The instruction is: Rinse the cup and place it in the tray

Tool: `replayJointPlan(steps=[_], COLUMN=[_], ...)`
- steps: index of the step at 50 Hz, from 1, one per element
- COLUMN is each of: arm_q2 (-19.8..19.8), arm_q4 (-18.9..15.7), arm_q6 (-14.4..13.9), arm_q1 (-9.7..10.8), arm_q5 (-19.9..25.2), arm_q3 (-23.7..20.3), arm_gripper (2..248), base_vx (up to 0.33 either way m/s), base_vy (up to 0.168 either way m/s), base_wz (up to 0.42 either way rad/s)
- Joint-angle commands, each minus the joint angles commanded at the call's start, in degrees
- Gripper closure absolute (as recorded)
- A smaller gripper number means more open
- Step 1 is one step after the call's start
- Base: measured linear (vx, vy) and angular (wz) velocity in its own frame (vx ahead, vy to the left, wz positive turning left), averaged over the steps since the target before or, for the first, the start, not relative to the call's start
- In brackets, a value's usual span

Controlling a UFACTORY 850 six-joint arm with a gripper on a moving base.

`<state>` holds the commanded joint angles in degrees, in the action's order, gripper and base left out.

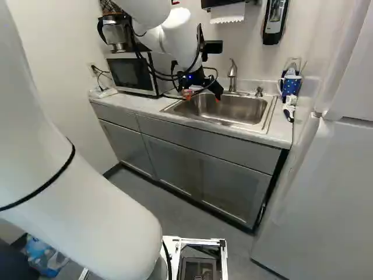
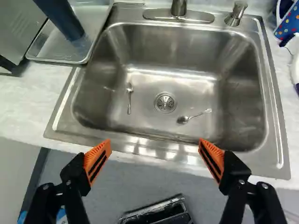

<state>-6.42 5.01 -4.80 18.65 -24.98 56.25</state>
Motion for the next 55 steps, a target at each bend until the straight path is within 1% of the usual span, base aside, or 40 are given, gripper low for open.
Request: replayJointPlan(steps=[18, 55], arm_q2=[0.0, 0.0], arm_q4=[0.0, 0.0], arm_q6=[0.0, 0.0], arm_q1=[0.0, 0.0], arm_q5=[0.0, 0.0], arm_q3=[0.0, 0.0], arm_gripper=[3, 3], base_vx=[-0.074, -0.092], base_vy=[0.067, 0.071], base_wz=[-0.158, -0.281])
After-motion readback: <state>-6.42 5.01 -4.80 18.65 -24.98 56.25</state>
